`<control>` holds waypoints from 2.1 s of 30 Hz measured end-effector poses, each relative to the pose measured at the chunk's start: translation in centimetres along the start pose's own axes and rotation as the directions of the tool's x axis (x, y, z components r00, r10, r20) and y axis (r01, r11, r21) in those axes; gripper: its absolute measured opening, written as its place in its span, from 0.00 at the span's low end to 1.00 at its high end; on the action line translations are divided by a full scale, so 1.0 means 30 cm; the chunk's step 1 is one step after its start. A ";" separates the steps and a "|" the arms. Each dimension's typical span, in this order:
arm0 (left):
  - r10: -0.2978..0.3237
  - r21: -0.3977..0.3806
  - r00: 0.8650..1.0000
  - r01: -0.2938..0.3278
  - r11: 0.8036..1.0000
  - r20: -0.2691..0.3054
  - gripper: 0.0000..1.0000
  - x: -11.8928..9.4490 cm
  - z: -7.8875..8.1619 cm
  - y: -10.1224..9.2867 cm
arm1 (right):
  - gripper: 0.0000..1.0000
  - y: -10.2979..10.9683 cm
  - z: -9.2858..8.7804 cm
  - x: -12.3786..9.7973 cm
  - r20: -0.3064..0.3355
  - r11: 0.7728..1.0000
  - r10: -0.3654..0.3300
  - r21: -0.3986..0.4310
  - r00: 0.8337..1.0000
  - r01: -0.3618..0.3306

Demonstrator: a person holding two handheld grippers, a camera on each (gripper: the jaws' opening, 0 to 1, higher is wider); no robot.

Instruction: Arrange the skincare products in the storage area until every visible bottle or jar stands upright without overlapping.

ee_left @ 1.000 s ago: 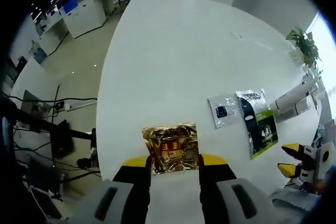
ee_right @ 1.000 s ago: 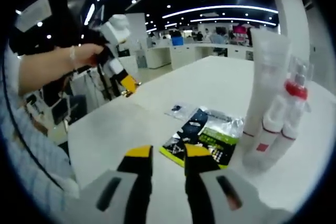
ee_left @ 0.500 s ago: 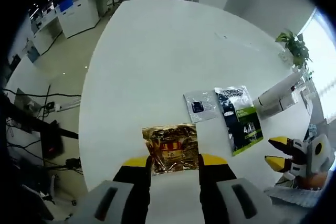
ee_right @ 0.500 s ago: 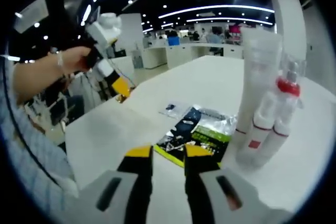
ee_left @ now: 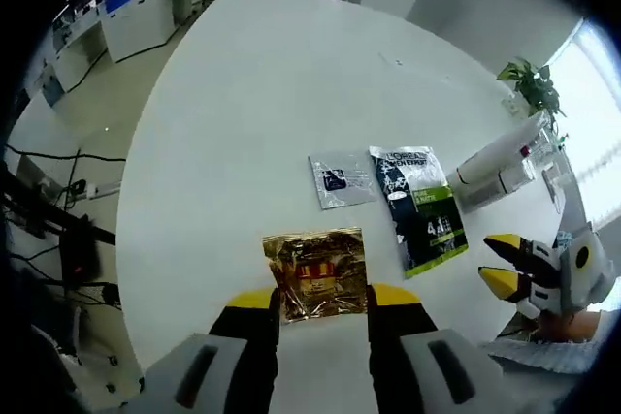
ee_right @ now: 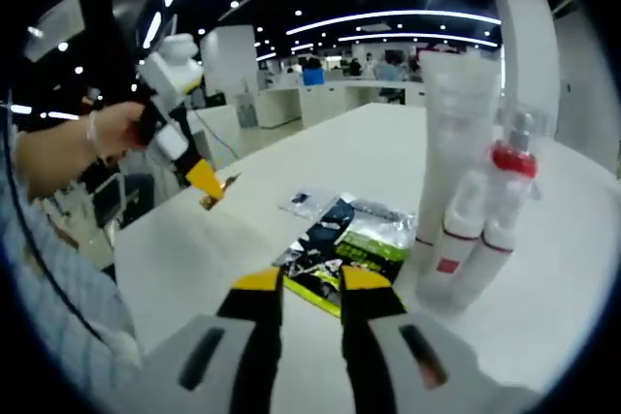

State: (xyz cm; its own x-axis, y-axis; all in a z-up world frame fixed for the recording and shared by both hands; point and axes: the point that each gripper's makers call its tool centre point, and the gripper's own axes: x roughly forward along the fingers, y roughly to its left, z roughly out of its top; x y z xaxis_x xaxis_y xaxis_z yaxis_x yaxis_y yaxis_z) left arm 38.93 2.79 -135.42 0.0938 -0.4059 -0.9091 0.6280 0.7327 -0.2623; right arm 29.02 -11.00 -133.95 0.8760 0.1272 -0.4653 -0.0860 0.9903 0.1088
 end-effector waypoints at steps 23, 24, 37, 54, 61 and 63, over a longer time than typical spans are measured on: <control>-0.038 0.005 0.998 0.038 0.999 -0.048 0.37 0.124 -0.042 -0.119 | 0.21 -0.068 -0.017 -0.056 -0.003 0.998 -0.054 -0.007 0.999 0.054; -0.031 0.007 0.999 0.031 0.999 -0.045 0.37 0.130 -0.040 -0.119 | 0.21 -0.071 -0.018 -0.059 -0.004 0.998 -0.057 -0.006 0.998 0.057; -0.002 -0.007 1.000 0.002 1.000 -0.009 0.39 0.185 -0.016 -0.130 | 0.21 -0.101 -0.040 -0.100 -0.005 0.997 -0.083 -0.008 0.997 0.083; 0.005 0.000 1.000 -0.005 1.000 -0.005 0.40 0.197 -0.020 -0.136 | 0.21 -0.125 -0.069 -0.116 -0.026 0.996 -0.091 -0.001 0.996 0.091; 0.011 0.005 1.000 -0.011 1.000 -0.007 0.41 0.196 -0.020 -0.135 | 0.20 -0.128 -0.072 -0.112 -0.030 0.996 -0.089 -0.005 0.996 0.089; 0.011 0.004 1.000 -0.011 1.000 -0.008 0.41 0.197 -0.019 -0.134 | 0.20 -0.129 -0.075 -0.110 -0.031 0.996 -0.089 -0.003 0.996 0.089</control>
State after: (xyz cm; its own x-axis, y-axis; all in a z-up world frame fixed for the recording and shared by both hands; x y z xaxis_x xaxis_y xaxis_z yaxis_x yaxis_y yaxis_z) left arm 36.51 -2.23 -139.93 0.0946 -0.3932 -0.9146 0.6301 0.7349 -0.2508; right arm 25.39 -15.13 -134.82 0.8649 0.0406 -0.5003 -0.0094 0.9979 0.0647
